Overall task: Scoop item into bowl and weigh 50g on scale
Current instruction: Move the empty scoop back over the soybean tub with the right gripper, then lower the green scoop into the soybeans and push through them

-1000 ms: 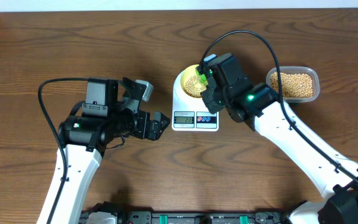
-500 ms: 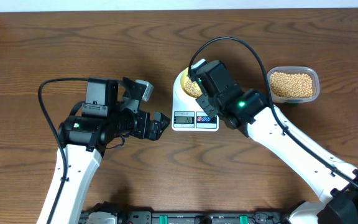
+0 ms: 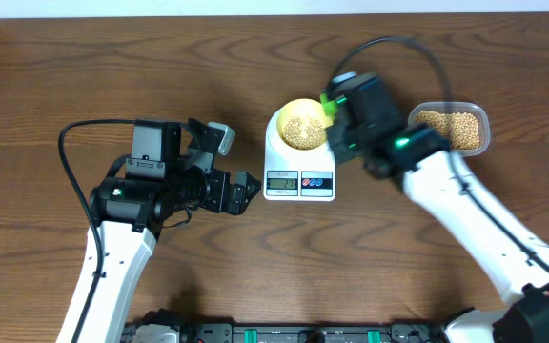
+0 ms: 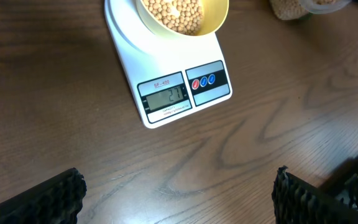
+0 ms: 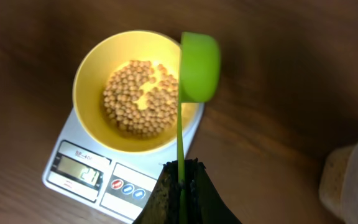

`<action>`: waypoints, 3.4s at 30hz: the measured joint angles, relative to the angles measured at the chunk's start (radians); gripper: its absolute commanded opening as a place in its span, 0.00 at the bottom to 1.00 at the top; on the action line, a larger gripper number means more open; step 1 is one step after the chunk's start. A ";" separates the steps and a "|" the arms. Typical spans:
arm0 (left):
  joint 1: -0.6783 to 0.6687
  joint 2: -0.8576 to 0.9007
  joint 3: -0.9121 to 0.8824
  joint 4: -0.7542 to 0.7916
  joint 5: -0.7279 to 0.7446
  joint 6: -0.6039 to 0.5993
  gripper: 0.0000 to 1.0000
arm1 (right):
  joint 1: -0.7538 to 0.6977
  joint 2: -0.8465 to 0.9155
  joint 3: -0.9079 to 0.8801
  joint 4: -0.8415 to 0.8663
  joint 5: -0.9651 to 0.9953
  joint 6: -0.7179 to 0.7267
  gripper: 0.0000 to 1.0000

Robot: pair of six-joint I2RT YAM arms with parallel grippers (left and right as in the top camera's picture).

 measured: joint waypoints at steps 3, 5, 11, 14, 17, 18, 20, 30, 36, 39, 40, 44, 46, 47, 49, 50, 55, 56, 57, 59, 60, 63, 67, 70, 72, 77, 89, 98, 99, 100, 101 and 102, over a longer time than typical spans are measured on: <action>0.000 0.000 0.000 0.000 0.000 0.000 0.98 | -0.115 -0.039 0.000 -0.043 -0.098 0.022 0.01; 0.000 0.000 0.000 0.000 0.000 0.000 0.98 | -0.196 -0.076 0.000 -0.083 -0.162 0.032 0.01; 0.000 0.000 0.000 0.000 0.000 0.000 0.98 | -0.365 -0.159 0.002 -0.219 -0.233 0.038 0.01; 0.000 0.000 0.000 0.000 0.000 0.000 0.98 | -0.446 -0.165 0.003 -0.295 -0.208 0.037 0.01; 0.000 0.000 0.000 0.000 0.000 0.000 0.98 | -0.509 -0.152 0.003 -0.343 -0.160 0.037 0.01; 0.000 0.000 0.000 0.000 0.000 0.000 0.98 | -0.523 -0.145 0.003 -0.343 -0.148 0.037 0.01; 0.000 0.000 0.000 0.000 0.000 0.000 0.98 | -0.542 -0.124 0.003 -0.343 -0.130 0.037 0.01; 0.000 0.000 0.000 0.000 0.000 0.000 0.98 | -0.548 -0.008 0.003 -0.299 -0.031 0.037 0.01; 0.000 0.000 0.000 0.000 0.000 0.000 0.98 | -0.549 0.033 0.003 -0.286 0.019 0.037 0.01; 0.000 0.000 0.000 0.000 0.000 0.000 0.98 | -0.552 0.063 0.003 -0.277 0.031 0.037 0.01; 0.000 0.000 0.000 0.000 0.000 0.000 0.98 | -0.553 0.073 0.002 -0.270 0.033 0.037 0.01; 0.000 0.000 0.000 0.000 0.000 0.000 0.98 | -0.561 0.103 0.002 -0.245 0.032 0.037 0.01; 0.000 0.000 0.000 0.000 0.000 0.000 0.98 | -0.562 0.117 0.003 -0.236 0.026 0.035 0.01; 0.000 0.000 0.000 0.000 0.000 0.000 0.98 | -0.563 0.121 0.003 -0.233 0.018 0.032 0.01; 0.000 0.000 0.000 0.000 0.000 0.000 0.98 | -0.565 0.128 0.003 -0.226 -0.008 0.026 0.01; 0.000 0.000 0.000 0.000 0.000 0.000 0.98 | -0.568 0.130 0.002 -0.221 -0.026 0.023 0.01; 0.000 0.000 0.000 0.000 0.000 0.000 0.98 | -0.601 0.133 0.002 -0.208 -0.126 0.012 0.01; 0.000 0.000 0.000 0.000 0.000 0.000 0.98 | -0.609 0.133 0.002 -0.209 -0.144 0.010 0.01; 0.000 0.000 0.000 0.000 0.000 0.000 0.98 | -0.617 0.133 0.002 -0.209 -0.163 0.006 0.01; 0.000 0.000 0.000 0.000 0.000 0.000 0.98 | -0.636 0.133 0.002 -0.209 -0.209 -0.004 0.01; 0.000 0.000 0.000 0.000 0.000 0.000 0.98 | -0.644 0.133 0.002 -0.209 -0.230 -0.010 0.01; 0.000 0.000 0.000 0.000 0.000 0.000 0.98 | -0.671 0.133 0.002 -0.214 -0.289 -0.023 0.01; 0.000 0.000 0.000 0.000 0.000 0.000 0.98 | -0.707 0.133 -0.009 -0.214 -0.355 -0.040 0.01; 0.000 0.000 0.000 0.000 0.000 0.000 0.98 | -0.730 0.133 -0.031 -0.203 -0.392 -0.052 0.01; 0.000 0.000 0.000 0.000 0.000 0.000 0.98 | -0.745 0.133 -0.045 -0.193 -0.416 -0.060 0.01; 0.000 0.000 0.000 0.000 0.000 0.000 0.98 | -0.777 0.133 -0.064 -0.188 -0.489 -0.084 0.01; 0.000 0.000 0.000 0.000 0.000 0.000 0.98 | -0.780 0.133 -0.094 -0.166 -0.578 -0.106 0.01; 0.000 0.000 0.000 0.000 0.000 0.000 0.98 | -0.789 0.133 -0.104 -0.159 -0.610 -0.106 0.01; 0.000 0.000 0.000 0.000 0.000 0.000 0.98 | -0.792 0.133 -0.106 -0.159 -0.614 -0.107 0.01; 0.000 0.000 0.000 0.000 0.000 0.000 0.98 | -0.797 0.133 -0.108 -0.159 -0.621 -0.108 0.01; 0.000 0.000 0.000 0.000 0.000 0.000 0.98 | -0.804 0.133 -0.110 -0.157 -0.628 -0.109 0.01; 0.000 0.000 0.000 0.000 0.000 0.000 0.98 | -0.812 0.133 -0.113 -0.155 -0.638 -0.109 0.01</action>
